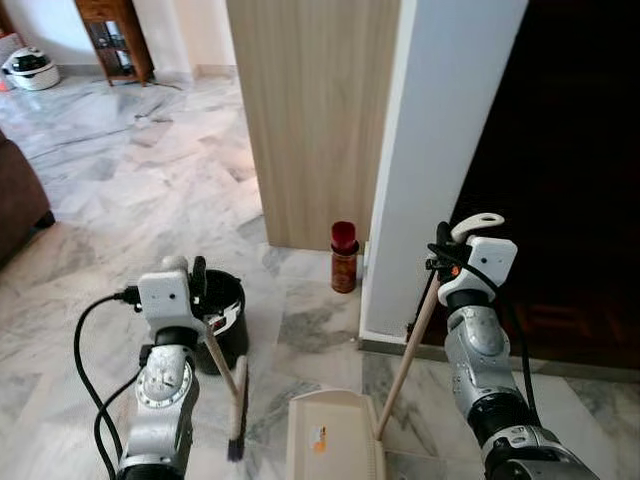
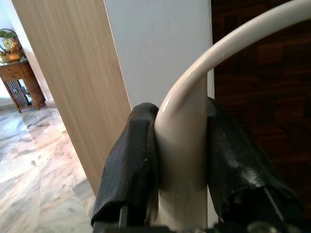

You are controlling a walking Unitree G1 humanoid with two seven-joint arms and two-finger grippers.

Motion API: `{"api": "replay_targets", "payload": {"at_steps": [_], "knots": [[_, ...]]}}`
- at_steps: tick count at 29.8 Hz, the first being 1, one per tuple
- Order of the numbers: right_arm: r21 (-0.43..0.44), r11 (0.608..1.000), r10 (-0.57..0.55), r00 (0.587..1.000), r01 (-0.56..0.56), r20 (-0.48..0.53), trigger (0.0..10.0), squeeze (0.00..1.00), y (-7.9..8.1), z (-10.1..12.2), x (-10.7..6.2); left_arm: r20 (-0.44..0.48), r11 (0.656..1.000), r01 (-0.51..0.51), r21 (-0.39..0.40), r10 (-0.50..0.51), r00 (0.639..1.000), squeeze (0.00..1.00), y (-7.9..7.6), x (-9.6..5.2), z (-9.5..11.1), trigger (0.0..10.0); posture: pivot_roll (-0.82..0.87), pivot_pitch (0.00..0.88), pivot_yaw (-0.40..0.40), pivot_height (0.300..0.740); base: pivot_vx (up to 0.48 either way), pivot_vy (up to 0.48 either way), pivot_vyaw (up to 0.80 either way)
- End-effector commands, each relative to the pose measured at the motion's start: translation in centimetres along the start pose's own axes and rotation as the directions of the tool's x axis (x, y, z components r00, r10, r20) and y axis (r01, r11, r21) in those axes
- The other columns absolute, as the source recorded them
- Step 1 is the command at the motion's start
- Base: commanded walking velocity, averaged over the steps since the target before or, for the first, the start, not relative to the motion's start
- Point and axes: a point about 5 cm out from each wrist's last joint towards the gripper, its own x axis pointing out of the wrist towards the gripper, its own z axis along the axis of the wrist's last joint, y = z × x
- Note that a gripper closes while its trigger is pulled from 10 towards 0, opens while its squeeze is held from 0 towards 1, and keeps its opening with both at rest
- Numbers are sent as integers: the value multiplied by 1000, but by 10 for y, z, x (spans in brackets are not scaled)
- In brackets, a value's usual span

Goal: Sweep floor

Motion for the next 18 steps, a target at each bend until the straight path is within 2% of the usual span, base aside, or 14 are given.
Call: {"api": "replay_targets", "payload": {"at_steps": [1, 8, 12, 18], "knots": [[6, 1000, 21, 999, -22, 40, 10000, 0, 8, 12, 9, 45, 1000, -24, 14, 24, 999, 0, 5, 4, 8, 10000, 65, 0, 73, 740, 0, 0, -800], [15, 1000, -15, 997, 14, 73, 10000, 0, 8, 20, 14, 52, 999, 46, 16, -47, 998, 0, -4, 14, 14, 10000, 70, 0, 135, 740, 0, 0, -796], [25, 1000, -20, 997, 18, 75, 10000, 0, 11, 16, 10, 43, 998, 54, 41, -56, 998, 0, -6, 18, 14, 10000, 69, 0, 136, 740, 0, 0, -794], [21, 1000, -17, 997, 16, 70, 10000, 0, 11, 16, 11, 52, 998, 46, 36, -48, 997, 0, -5, 19, 16, 10000, 66, 0, 134, 740, 0, -42, -792]]}}
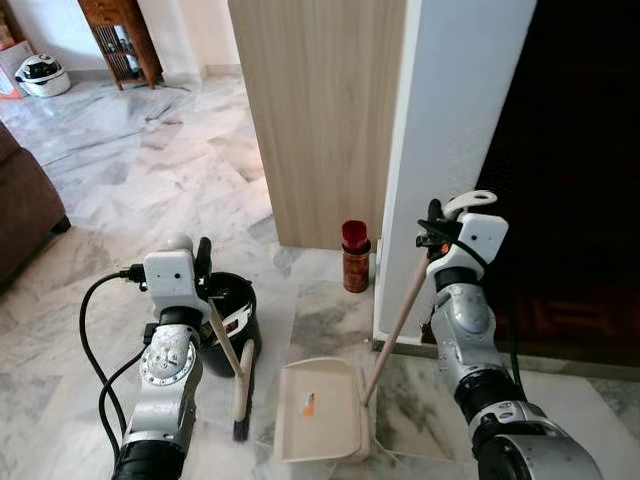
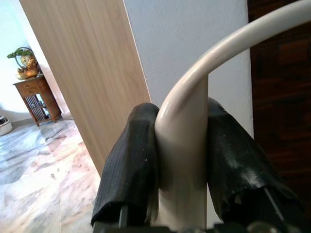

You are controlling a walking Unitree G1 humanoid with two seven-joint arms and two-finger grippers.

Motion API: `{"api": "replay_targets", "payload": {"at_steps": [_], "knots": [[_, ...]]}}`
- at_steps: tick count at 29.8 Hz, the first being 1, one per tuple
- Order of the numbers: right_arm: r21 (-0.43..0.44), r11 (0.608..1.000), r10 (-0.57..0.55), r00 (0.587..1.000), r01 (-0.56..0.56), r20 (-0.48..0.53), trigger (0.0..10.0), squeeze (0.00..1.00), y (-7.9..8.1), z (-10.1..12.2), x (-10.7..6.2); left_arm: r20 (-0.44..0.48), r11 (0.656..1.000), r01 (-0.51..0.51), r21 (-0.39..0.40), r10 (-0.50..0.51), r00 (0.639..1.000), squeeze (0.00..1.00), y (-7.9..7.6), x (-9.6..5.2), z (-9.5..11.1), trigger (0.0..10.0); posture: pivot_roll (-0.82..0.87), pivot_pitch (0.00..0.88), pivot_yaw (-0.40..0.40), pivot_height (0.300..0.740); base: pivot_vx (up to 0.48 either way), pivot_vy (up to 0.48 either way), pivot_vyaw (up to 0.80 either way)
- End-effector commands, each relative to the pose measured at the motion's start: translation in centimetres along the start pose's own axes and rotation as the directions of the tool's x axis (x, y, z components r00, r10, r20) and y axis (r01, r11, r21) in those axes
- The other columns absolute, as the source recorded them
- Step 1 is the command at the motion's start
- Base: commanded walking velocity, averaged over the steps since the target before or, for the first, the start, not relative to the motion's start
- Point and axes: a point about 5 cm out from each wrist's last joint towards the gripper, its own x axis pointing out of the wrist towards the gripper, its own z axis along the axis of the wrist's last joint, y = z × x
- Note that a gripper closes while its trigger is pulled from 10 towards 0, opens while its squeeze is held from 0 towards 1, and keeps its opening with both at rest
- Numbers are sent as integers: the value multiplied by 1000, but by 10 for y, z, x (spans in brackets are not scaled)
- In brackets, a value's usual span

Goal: Sweep floor

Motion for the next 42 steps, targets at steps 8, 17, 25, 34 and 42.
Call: {"api": "replay_targets", "payload": {"at_steps": [8, 17, 25, 34, 42], "knots": [[-10, 1000, -4, 1000, 4, 27, 10000, 0, -2, 4, 0, 42, 999, -17, 34, 15, 999, 0, 5, 1, 8, 10000, 57, 0, 126, 740, 0, -236, -788], [-13, 1000, -1, 1000, 1, 23, 10000, 0, -1, 2, -2, 43, 999, -20, 26, 19, 999, 0, 5, 0, 8, 10000, 53, 0, 125, 740, 0, -165, -788], [-17, 1000, -4, 1000, 4, 23, 10000, 0, -3, 1, -3, 42, 999, -8, 42, 6, 999, 0, 3, 0, 7, 10000, 44, 0, 127, 740, 0, -66, -788], [-26, 1000, -4, 1000, 5, 26, 10000, 0, -5, 2, -2, 48, 1000, -8, 14, 7, 999, 0, 0, 0, 7, 10000, 31, 0, 117, 740, 0, -98, -788], [-28, 1000, -3, 1000, 4, 29, 10000, 0, -5, 4, -1, 51, 1000, -10, 11, 9, 999, 0, -1, 1, 8, 10000, 25, 0, 116, 740, 0, 0, -788]]}}
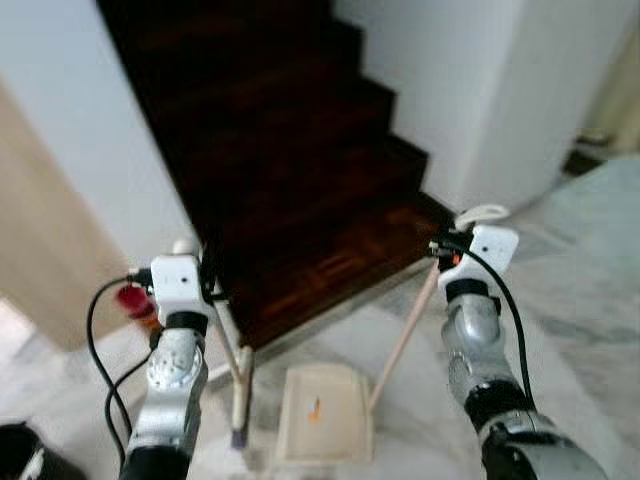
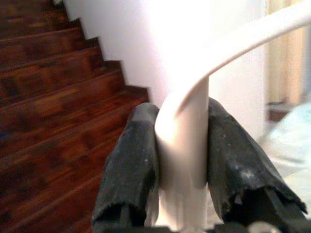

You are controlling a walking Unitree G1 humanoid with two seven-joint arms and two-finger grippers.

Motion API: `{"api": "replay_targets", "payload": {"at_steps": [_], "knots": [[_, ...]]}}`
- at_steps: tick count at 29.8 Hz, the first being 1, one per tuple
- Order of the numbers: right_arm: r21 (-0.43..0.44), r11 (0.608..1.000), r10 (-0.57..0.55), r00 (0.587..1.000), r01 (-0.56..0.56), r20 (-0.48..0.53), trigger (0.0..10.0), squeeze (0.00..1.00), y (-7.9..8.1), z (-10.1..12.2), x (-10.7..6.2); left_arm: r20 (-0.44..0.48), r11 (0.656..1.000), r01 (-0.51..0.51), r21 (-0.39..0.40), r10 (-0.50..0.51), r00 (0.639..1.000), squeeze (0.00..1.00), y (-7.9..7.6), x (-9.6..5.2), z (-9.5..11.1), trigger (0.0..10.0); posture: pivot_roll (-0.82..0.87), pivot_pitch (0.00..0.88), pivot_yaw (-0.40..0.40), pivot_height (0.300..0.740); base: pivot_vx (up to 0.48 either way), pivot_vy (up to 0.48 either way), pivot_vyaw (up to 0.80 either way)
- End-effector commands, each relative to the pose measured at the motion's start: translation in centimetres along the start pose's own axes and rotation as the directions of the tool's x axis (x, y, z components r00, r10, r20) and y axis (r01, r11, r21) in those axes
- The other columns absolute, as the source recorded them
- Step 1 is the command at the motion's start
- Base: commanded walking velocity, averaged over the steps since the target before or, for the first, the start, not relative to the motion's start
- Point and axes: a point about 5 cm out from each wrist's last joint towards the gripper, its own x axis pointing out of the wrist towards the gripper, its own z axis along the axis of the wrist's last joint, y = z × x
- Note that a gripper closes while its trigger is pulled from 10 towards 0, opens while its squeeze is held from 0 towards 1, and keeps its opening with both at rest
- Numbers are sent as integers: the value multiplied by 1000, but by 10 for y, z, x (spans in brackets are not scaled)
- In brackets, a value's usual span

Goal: Sweep floor

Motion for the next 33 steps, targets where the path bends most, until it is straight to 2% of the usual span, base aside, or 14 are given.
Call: {"api": "replay_targets", "payload": {"at_steps": [1, 9, 13, 33], "knots": [[13, 1000, 21, 999, -21, 49, 10000, 0, 9, 11, 6, 61, 1000, -9, 26, 7, 998, 0, 6, 5, 11, 10000, 25, 0, 116, 740, 0, 0, -788], [10, 1000, 15, 999, -15, 45, 10000, 0, 7, 11, 6, 61, 999, -15, 36, 13, 998, 0, 6, 5, 11, 10000, 24, 0, 112, 740, 0, 0, -788], [8, 1000, 15, 999, -15, 48, 10000, 0, 6, 12, 7, 65, 999, -19, 30, 17, 998, 0, 6, 6, 12, 10000, 23, 0, 110, 740, 0, -288, -788], [10, 1000, 14, 999, -15, 50, 10000, 0, 7, 14, 9, 71, 999, -33, 32, 31, 997, 0, 9, 8, 13, 10000, 17, 0, 110, 740, 0, 0, -788]]}}
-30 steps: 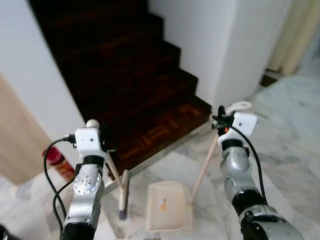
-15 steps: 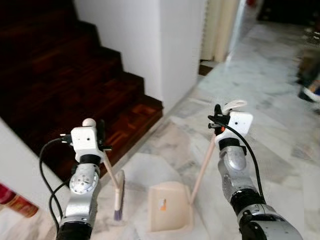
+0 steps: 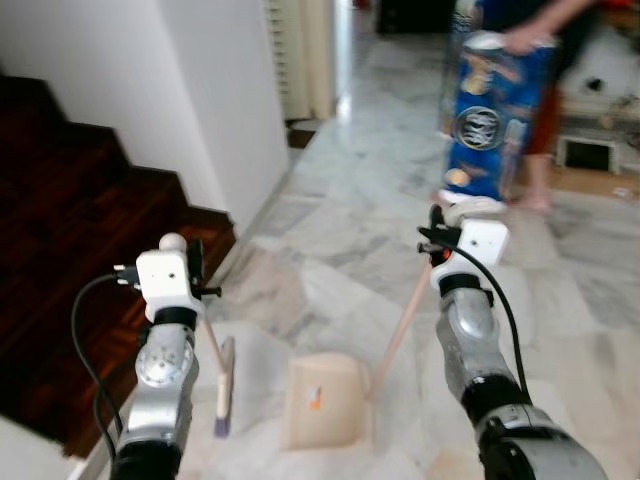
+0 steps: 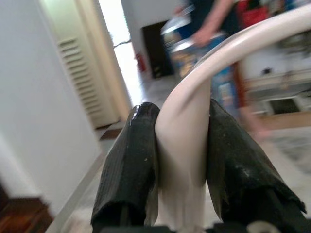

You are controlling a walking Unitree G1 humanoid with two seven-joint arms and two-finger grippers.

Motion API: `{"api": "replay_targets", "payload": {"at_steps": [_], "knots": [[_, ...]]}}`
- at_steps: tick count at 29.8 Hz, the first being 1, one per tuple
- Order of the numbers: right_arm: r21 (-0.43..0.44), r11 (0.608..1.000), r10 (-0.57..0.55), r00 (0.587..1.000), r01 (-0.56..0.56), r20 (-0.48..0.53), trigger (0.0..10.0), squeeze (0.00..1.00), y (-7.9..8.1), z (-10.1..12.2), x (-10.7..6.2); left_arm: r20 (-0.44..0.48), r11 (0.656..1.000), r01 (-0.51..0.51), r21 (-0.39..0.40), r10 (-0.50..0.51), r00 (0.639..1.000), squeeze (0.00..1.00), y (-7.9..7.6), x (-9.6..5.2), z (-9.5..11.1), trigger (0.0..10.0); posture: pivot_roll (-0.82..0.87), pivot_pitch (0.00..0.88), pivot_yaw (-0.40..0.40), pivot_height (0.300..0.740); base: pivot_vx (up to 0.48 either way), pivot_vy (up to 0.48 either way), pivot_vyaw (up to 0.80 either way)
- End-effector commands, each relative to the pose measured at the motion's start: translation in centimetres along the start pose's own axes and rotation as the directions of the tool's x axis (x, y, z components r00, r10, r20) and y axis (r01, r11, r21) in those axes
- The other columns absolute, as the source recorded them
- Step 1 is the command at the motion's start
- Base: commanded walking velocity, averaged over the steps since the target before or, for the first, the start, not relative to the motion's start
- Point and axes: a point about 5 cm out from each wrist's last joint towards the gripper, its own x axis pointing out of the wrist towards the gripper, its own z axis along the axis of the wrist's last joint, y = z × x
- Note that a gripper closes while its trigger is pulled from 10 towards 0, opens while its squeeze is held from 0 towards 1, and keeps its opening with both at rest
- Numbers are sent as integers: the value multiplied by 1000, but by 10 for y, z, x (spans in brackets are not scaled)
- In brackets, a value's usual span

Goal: Sweep floor

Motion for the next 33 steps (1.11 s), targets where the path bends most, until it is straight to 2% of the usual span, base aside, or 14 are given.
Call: {"api": "replay_targets", "payload": {"at_steps": [1, 33], "knots": [[2, 999, 34, 998, -35, 46, 10000, 0, 11, 11, 6, 48, 1000, -8, -5, 8, 999, 0, 4, 4, 9, 10000, 17, 0, 110, 740, 0, 0, -788], [-10, 999, 49, 998, -48, 43, 10000, 0, 11, 11, 6, 50, 1000, -16, -12, 16, 999, 0, 2, 3, 7, 10000, 10, 0, 91, 740, 0, 0, -788]]}}
